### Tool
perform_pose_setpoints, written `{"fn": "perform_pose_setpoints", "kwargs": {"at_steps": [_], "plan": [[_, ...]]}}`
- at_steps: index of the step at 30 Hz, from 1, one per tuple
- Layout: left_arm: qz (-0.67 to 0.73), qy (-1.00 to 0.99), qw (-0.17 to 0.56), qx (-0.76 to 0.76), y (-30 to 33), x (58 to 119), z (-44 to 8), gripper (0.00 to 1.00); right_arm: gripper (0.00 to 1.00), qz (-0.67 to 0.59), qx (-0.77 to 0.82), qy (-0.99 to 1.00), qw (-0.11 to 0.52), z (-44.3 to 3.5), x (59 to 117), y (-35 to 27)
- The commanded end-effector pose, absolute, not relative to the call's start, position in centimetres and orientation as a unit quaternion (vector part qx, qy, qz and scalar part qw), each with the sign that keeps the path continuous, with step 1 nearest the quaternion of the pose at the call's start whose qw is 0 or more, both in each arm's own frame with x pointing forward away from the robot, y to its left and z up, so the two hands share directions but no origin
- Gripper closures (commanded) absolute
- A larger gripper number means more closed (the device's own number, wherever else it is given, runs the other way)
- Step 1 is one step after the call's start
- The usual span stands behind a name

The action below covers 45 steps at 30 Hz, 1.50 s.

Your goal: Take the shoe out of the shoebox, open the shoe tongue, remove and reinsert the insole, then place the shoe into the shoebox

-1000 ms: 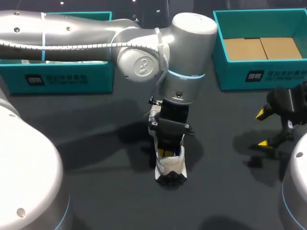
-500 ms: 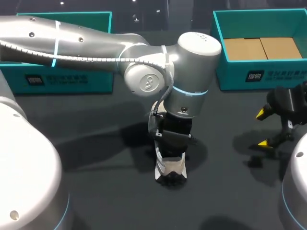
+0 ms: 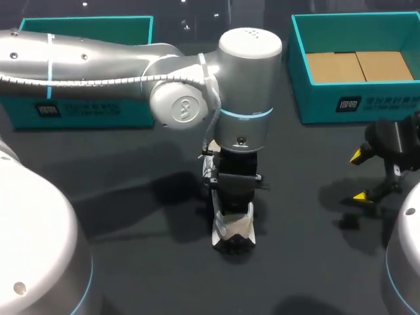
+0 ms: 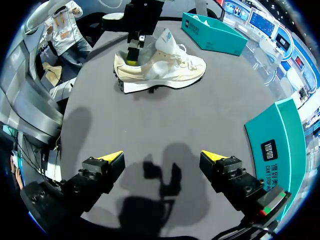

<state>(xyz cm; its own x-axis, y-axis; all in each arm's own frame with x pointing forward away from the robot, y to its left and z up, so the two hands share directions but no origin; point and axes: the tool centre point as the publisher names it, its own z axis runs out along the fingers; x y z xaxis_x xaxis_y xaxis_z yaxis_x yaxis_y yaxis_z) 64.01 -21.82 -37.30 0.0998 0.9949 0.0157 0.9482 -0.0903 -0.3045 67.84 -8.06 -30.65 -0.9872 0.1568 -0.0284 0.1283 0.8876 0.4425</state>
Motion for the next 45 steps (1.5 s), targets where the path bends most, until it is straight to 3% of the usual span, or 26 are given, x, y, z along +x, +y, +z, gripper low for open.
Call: {"fn": "perform_pose_setpoints", "kwargs": {"at_steps": [1,9,22,34,37,45], "plan": [[0.096,-0.666,0.124,-0.729,-22.3,63.5,-39.8,1.0,0.0,0.224,0.074,0.971,0.033,-30.6,67.6,-8.1],[0.069,-0.695,0.114,-0.706,-22.4,64.9,-41.0,1.0,0.0,0.224,0.074,0.971,0.033,-30.6,67.6,-8.1],[0.033,-0.711,0.02,-0.702,-20.8,66.3,-34.0,1.0,0.0,0.224,0.074,0.971,0.033,-30.6,67.6,-8.1],[-0.015,-0.721,-0.007,-0.693,-21.5,68.3,-34.3,1.0,0.0,0.224,0.074,0.971,0.033,-30.6,67.6,-8.1],[-0.025,-0.717,-0.012,-0.697,-22.0,68.4,-34.6,0.8,0.0,0.224,0.074,0.971,0.033,-30.6,67.6,-8.1],[-0.036,-0.718,-0.013,-0.696,-22.3,69.2,-35.5,0.71,0.0,0.224,0.074,0.971,0.033,-30.6,67.6,-8.1]]}}
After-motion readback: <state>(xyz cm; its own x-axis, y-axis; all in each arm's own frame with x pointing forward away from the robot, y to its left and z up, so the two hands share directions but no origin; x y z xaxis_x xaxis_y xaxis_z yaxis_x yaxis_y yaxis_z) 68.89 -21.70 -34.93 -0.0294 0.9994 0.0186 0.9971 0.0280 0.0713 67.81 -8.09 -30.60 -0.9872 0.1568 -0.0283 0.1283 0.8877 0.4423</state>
